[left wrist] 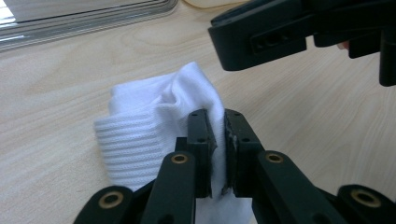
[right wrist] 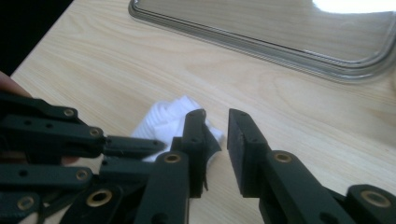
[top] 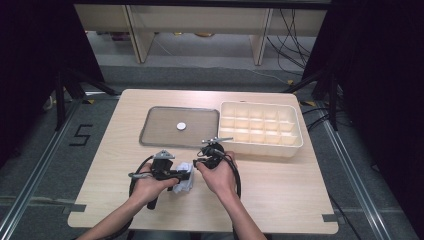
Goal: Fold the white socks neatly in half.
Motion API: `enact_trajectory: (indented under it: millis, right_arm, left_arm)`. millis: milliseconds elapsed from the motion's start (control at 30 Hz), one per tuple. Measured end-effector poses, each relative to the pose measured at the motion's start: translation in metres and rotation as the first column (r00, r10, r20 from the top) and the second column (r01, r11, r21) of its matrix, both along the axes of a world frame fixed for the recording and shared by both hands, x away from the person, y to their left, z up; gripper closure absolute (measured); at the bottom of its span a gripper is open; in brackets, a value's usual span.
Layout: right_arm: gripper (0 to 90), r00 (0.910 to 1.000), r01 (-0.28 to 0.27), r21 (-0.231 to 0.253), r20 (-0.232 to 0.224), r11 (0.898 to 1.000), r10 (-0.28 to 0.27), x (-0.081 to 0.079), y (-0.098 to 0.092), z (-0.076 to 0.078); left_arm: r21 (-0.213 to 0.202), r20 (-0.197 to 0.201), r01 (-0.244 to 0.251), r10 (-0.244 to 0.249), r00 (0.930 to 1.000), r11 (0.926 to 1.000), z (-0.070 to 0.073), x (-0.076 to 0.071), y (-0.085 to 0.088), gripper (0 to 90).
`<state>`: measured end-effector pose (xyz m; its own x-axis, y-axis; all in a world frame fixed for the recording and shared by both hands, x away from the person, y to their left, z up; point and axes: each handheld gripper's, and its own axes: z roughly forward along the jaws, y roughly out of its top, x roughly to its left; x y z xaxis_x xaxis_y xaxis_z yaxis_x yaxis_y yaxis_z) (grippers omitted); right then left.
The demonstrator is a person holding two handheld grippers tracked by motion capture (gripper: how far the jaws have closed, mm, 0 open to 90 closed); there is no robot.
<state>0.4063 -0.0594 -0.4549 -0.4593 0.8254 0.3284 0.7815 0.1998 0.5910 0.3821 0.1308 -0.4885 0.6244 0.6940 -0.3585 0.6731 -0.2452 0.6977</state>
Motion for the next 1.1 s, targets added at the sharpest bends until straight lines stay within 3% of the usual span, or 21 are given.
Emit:
enact_trajectory:
  millis: [333, 400, 467, 600, 733, 933, 1067, 1100]
  right_arm:
    - [69.6, 0.9975, -0.009, 0.001, -0.071, 1.0, 0.009, 0.009, 0.012, -0.004]
    - [68.9, 0.9981, -0.025, 0.024, -0.056, 0.999, 0.026, 0.009, 0.01, -0.006]
    - [68.8, 0.9968, -0.029, 0.039, -0.074, 0.999, 0.032, 0.01, 0.011, -0.006]
    - [69.1, 0.9968, -0.031, 0.041, -0.073, 0.999, 0.034, 0.009, 0.015, -0.004]
    - [71.2, 0.9944, -0.041, 0.024, -0.097, 0.999, 0.043, 0.01, 0.016, -0.006]
    - [82.6, 0.9921, -0.048, 0.013, -0.116, 0.999, 0.049, 0.011, 0.017, -0.01]
    - [84.0, 0.994, -0.055, -0.003, -0.095, 0.998, 0.055, 0.011, 0.016, -0.01]
    - [84.1, 0.9928, -0.05, 0.007, -0.109, 0.999, 0.051, 0.011, 0.016, -0.01]
  left_arm:
    - [-0.001, 0.003, 0.001, -0.001, 1.0, 1.0, 0.0, -0.001, 0.0, 81.2]
    - [0.002, 0.001, 0.005, -0.005, 1.0, 1.0, 0.0, 0.0, 0.0, 81.2]
    - [0.002, 0.001, 0.005, -0.005, 1.0, 1.0, 0.0, 0.0, 0.0, 81.1]
    - [0.002, 0.003, 0.005, -0.005, 1.0, 1.0, 0.0, -0.001, 0.0, 81.1]
    - [0.002, 0.005, 0.008, -0.008, 1.0, 1.0, 0.0, -0.001, -0.001, 81.0]
    - [0.004, 0.009, 0.012, -0.012, 0.9999, 0.9999, 0.0, -0.001, -0.001, 79.8]
    - [0.011, 0.021, 0.03, -0.03, 0.9993, 0.9995, 0.004, -0.005, 0.0, 73.0]
    - [0.01, 0.027, 0.033, -0.033, 0.9991, 0.9994, 0.006, -0.008, 0.001, 72.2]
